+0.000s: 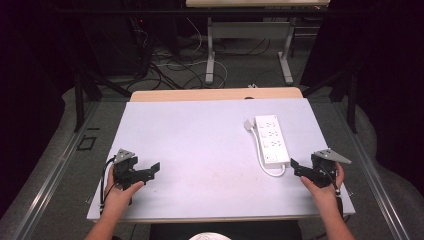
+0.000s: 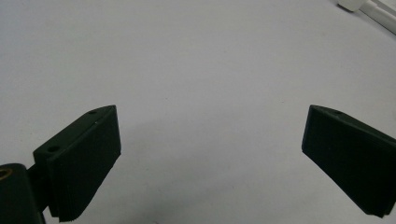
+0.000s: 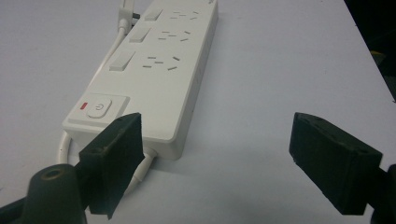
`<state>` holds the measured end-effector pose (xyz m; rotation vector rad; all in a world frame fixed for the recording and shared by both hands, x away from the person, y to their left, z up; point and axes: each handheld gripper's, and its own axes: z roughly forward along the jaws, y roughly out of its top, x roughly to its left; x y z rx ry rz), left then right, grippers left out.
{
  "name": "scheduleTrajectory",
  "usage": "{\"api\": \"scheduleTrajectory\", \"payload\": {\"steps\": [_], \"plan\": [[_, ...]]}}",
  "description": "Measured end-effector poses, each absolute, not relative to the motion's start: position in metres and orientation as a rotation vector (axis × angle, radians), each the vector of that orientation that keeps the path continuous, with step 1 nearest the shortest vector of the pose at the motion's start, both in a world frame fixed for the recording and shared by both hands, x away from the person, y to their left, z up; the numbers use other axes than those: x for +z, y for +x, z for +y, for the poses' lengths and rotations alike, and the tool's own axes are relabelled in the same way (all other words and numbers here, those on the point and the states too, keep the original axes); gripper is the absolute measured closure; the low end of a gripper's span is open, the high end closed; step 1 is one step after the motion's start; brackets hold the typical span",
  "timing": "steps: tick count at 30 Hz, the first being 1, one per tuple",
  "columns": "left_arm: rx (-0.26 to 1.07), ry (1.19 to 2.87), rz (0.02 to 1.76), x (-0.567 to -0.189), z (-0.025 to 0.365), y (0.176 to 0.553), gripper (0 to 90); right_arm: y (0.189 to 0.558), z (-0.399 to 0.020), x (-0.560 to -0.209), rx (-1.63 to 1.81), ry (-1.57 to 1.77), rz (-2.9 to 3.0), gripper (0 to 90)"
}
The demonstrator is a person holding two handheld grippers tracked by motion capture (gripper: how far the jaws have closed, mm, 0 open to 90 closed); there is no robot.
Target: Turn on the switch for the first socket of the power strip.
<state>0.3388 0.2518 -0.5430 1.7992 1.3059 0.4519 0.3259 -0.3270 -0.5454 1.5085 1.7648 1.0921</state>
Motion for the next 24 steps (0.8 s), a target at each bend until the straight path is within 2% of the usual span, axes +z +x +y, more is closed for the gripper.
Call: {"api": "scheduleTrajectory", "payload": {"steps": [6, 10, 24], "plan": [[0.453, 1.794, 1.305, -0.545, 0.249, 0.340, 4.3, 0.325, -0.326, -0.546, 1.061, 1.457, 1.816, 22.7], [0.453, 1.808, 1.293, -0.542, 0.252, 0.337, 0.4, 0.324, -0.322, -0.542, 1.048, 1.414, 1.832, 23.8], [0.476, 1.772, 1.304, -0.542, 0.252, 0.336, 0.4, 0.326, -0.311, -0.537, 1.065, 1.384, 1.891, 32.7]]}}
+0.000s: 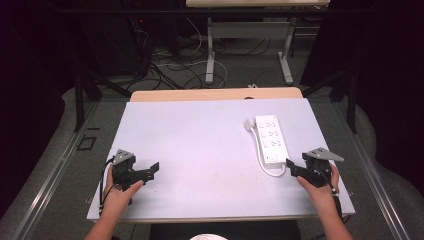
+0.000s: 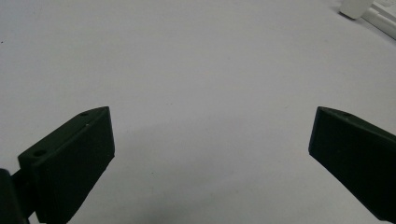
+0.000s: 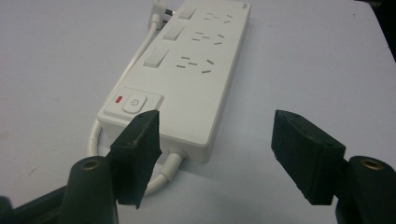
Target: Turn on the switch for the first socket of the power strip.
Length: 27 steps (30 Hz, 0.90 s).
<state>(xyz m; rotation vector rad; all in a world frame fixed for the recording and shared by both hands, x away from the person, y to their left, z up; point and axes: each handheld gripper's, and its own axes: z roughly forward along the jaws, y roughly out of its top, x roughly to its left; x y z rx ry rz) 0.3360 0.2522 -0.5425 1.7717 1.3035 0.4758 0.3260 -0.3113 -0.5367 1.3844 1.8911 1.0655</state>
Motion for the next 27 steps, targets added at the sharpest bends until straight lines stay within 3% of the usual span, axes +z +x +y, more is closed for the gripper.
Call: {"api": "scheduleTrajectory", "payload": {"steps": [27], "plan": [[0.474, 1.789, 1.265, -0.543, 0.249, 0.333, 0.4, 0.347, -0.289, -0.514, 1.006, 1.362, 2.033, 37.4]]}}
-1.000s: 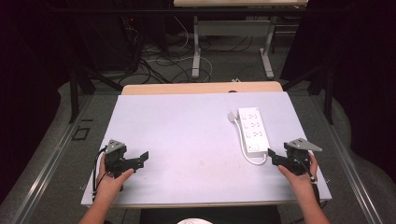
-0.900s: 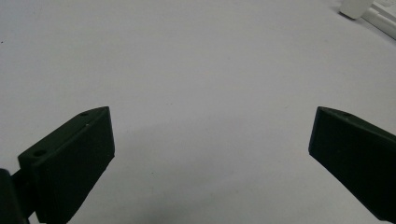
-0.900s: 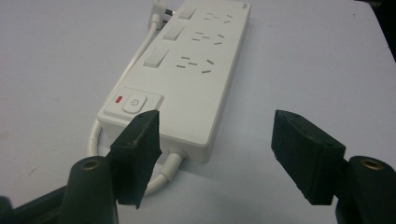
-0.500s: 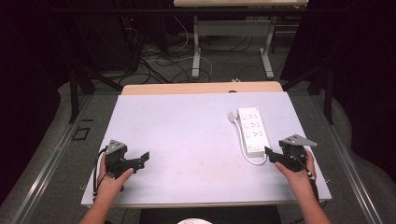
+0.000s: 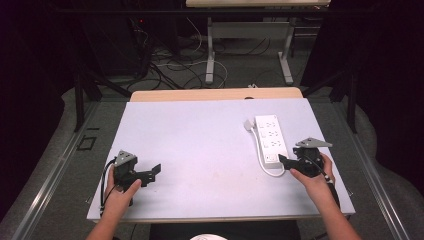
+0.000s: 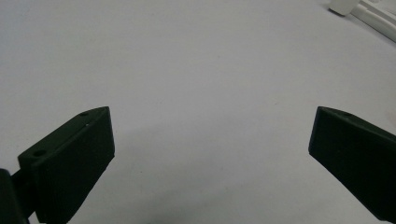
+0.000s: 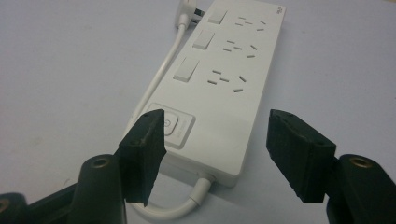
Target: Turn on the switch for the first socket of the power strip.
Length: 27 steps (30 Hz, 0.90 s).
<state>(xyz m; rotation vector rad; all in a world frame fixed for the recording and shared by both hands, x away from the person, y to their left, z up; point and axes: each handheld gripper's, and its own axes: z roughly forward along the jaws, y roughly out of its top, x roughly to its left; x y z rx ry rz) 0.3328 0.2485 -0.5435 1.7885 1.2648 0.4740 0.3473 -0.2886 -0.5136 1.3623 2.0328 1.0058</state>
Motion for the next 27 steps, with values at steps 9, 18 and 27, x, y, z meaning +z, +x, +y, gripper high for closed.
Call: {"api": "scheduleTrajectory", "payload": {"steps": [9, 18, 27], "plan": [[0.473, 1.789, 1.260, -0.544, 0.248, 0.332, 0.4, 0.362, -0.278, -0.501, 0.962, 1.433, 2.104, 40.3], [0.470, 1.796, 1.259, -0.545, 0.248, 0.332, 0.4, 0.374, -0.274, -0.493, 0.926, 1.536, 2.147, 41.0], [0.460, 1.809, 1.274, -0.546, 0.249, 0.333, 0.4, 0.385, -0.275, -0.487, 0.907, 1.576, 2.160, 43.5]]}}
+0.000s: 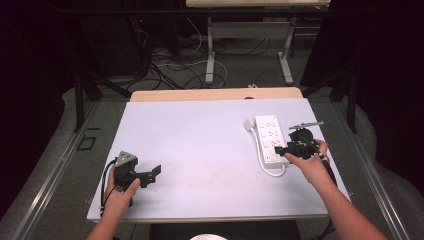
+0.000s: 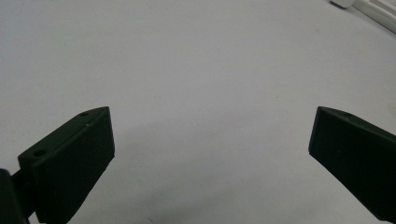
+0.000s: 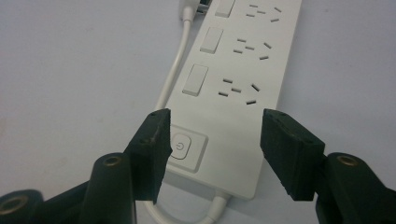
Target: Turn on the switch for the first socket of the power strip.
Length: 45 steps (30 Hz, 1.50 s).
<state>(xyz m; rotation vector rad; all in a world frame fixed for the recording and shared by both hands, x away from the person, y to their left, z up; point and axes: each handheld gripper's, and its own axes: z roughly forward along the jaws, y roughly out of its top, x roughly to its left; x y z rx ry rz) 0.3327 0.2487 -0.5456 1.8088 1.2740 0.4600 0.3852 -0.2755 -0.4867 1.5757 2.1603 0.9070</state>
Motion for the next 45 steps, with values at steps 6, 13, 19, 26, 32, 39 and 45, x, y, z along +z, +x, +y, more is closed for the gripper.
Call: {"api": "scheduleTrajectory", "payload": {"steps": [6, 13, 19, 26, 32, 39, 45], "plan": [[0.457, 1.802, 1.275, -0.546, 0.248, 0.333, 0.4, 0.393, -0.277, -0.485, 0.897, 1.606, 2.156, 45.6], [0.455, 1.809, 1.279, -0.546, 0.248, 0.333, 0.4, 0.400, -0.279, -0.483, 0.897, 1.636, 2.152, 48.2], [0.457, 1.809, 1.276, -0.547, 0.248, 0.333, 0.4, 0.407, -0.279, -0.484, 0.912, 1.667, 2.149, 51.5], [0.456, 1.817, 1.276, -0.547, 0.248, 0.333, 0.4, 0.411, -0.277, -0.484, 0.912, 1.675, 2.142, 53.5], [0.456, 1.819, 1.275, -0.547, 0.248, 0.334, 0.4, 0.417, -0.275, -0.486, 0.908, 1.670, 2.156, 56.7], [0.457, 1.819, 1.275, -0.547, 0.248, 0.334, 0.4, 0.421, -0.273, -0.489, 0.895, 1.682, 2.150, 60.9], [0.457, 1.821, 1.274, -0.547, 0.248, 0.334, 0.4, 0.426, -0.271, -0.492, 0.887, 1.697, 2.146, 64.5]]}}
